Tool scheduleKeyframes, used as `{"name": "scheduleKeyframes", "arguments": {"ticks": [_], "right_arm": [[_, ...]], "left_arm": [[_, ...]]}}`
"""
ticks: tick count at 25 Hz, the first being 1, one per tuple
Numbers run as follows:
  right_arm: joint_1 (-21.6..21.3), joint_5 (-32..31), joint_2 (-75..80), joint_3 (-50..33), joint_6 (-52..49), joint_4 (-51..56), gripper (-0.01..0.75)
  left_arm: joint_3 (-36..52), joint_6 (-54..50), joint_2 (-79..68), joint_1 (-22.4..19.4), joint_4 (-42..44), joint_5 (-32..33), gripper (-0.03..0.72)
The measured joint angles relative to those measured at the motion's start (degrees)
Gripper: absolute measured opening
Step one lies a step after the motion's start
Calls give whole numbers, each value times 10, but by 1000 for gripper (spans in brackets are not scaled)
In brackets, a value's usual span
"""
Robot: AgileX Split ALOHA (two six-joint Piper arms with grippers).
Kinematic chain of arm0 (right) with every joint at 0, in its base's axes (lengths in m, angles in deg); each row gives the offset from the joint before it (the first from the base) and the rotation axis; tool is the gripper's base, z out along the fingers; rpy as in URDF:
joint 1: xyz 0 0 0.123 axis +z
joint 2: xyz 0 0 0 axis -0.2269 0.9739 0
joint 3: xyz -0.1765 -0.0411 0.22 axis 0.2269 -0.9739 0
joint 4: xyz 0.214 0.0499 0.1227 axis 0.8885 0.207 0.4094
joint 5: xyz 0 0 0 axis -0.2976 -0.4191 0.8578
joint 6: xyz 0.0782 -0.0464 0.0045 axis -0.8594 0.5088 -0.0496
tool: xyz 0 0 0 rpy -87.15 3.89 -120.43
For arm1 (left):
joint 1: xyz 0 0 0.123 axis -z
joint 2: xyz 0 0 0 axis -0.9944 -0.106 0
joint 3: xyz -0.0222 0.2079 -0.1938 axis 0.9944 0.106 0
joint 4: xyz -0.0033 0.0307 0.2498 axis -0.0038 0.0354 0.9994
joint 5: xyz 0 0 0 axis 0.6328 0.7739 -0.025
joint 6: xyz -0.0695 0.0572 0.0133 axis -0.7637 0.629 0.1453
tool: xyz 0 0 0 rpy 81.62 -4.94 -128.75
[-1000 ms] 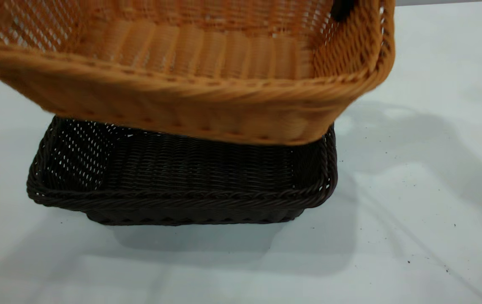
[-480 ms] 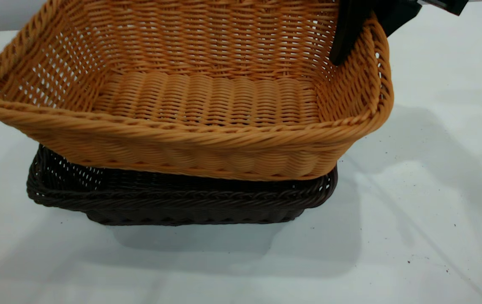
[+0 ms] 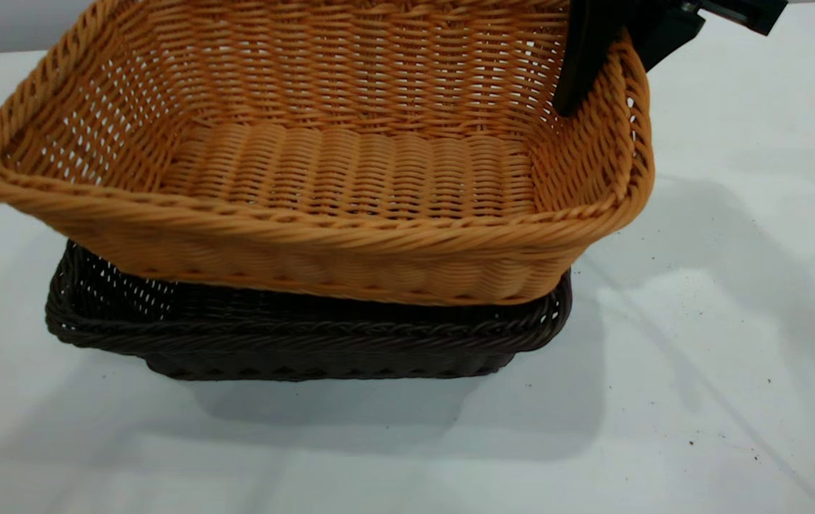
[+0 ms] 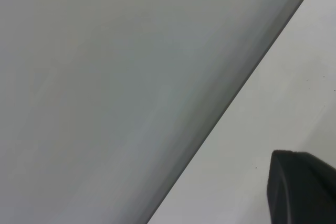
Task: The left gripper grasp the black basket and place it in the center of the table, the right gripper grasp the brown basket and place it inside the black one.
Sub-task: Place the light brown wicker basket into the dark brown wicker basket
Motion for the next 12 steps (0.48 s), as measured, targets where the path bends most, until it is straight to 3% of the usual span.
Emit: {"name": "scheduleKeyframes", "arguments": {"ticks": [12], "right_arm": [[0,23,0,0,0,1,119]], "left_arm": [[0,0,0,0,0,3,-1]]}}
